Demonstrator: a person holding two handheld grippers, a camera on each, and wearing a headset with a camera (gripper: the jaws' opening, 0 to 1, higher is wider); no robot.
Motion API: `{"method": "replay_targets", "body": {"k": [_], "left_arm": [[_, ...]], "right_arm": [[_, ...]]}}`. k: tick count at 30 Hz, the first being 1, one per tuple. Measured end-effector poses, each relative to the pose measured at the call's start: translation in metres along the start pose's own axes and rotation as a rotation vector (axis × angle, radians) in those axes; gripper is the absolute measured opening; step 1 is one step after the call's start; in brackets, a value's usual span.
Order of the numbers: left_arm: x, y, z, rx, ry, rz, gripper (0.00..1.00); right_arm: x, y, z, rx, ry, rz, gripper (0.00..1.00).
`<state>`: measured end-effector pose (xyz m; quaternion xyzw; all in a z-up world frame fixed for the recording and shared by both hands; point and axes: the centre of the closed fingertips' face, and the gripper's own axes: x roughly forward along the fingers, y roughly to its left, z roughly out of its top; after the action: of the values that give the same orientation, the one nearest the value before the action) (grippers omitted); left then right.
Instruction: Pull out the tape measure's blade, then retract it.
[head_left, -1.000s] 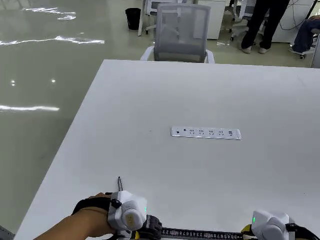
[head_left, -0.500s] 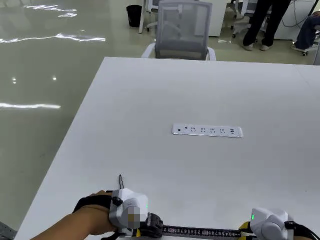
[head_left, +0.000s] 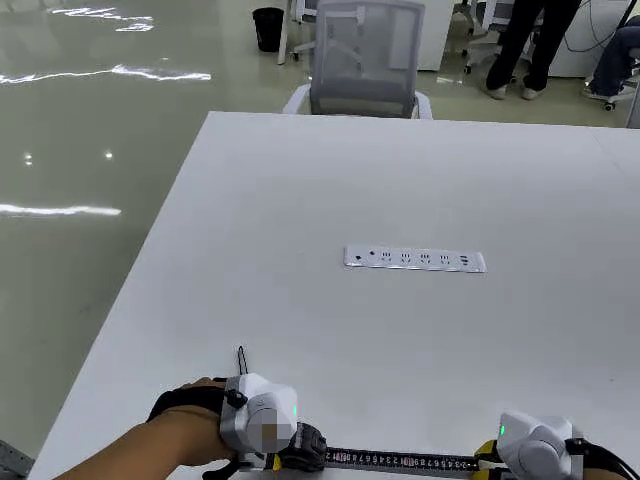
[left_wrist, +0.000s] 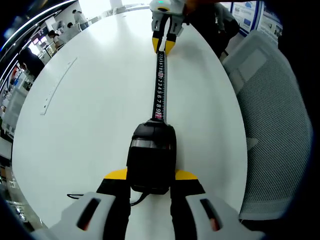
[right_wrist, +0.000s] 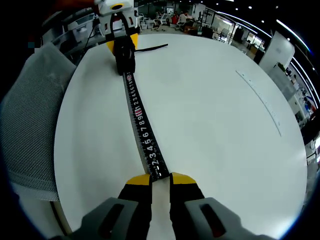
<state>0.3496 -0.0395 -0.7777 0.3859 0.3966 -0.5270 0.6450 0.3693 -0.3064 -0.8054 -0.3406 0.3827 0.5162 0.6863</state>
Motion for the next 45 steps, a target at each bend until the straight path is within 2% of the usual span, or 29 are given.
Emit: {"method": "replay_targets", "body": {"k": [38,45], "left_arm": [[0.0020,0.0004,-0.0009,-0.001,0.003,-0.003,0.26],[0.0025,-0.0004,-0.0006,-0.001,-0.002,0.003,0.26]], "right_arm": [[0.0008,0.0007,-0.0007,0.013,0.005,0.010,0.11],[0.0009,0.0014,-0.0015,0.032,-0.009,0.007,0.11]]}}
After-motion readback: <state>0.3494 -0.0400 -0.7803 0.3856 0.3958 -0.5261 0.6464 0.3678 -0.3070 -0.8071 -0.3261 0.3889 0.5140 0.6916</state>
